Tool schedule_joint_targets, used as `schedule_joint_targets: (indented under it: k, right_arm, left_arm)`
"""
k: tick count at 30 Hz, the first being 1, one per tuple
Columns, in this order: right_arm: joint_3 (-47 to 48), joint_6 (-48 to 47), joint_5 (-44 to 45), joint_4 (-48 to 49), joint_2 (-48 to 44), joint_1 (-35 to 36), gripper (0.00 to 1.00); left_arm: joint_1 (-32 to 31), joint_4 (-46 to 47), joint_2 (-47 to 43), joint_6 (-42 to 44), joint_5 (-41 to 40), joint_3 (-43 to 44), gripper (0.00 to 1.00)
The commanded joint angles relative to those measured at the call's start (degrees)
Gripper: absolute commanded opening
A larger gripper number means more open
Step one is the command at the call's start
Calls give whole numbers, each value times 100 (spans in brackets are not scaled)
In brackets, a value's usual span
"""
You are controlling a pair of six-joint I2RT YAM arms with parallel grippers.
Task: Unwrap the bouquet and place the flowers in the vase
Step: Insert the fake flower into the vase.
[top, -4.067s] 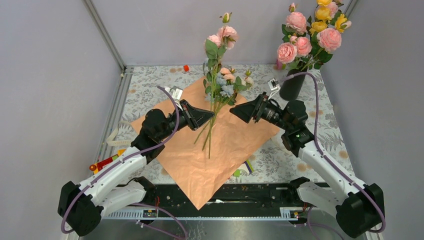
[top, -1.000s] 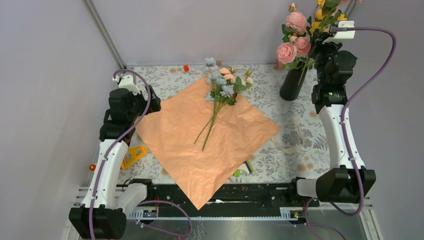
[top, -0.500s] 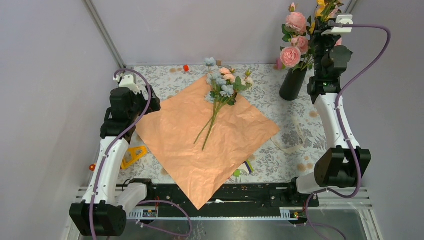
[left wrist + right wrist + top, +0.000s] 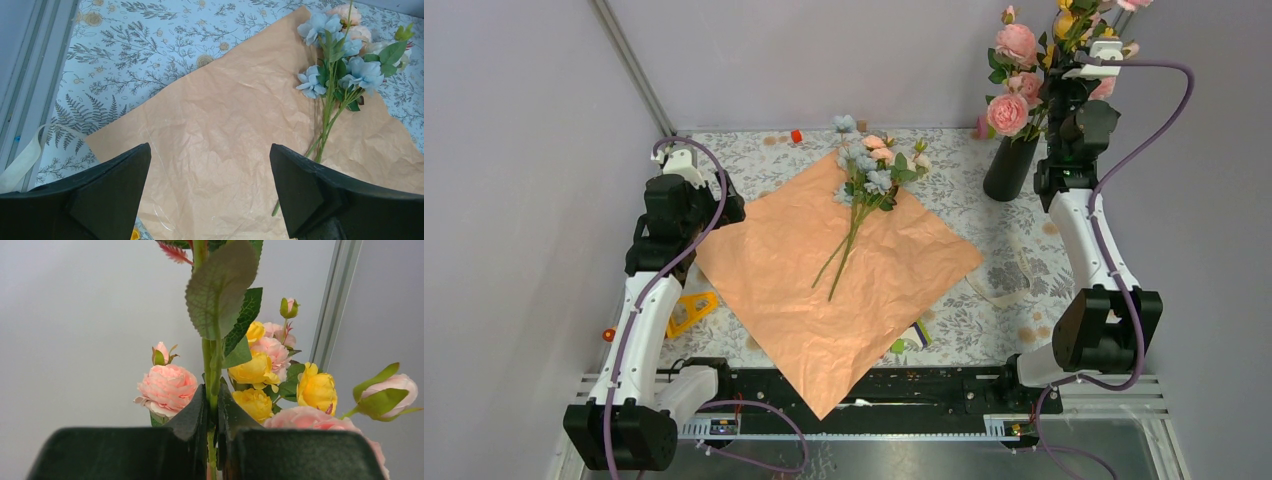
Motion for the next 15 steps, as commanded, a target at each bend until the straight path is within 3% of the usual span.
schedule_joint_targets:
  k: [1,15]
  right_arm:
    - [-180,-84,187,365,42,-24,0]
    - [-262,-11,230,384,157,-21,0]
  left_arm:
    - [34,249,27,12,-93,97,98]
    - [192,284,79,-81,12,64,98]
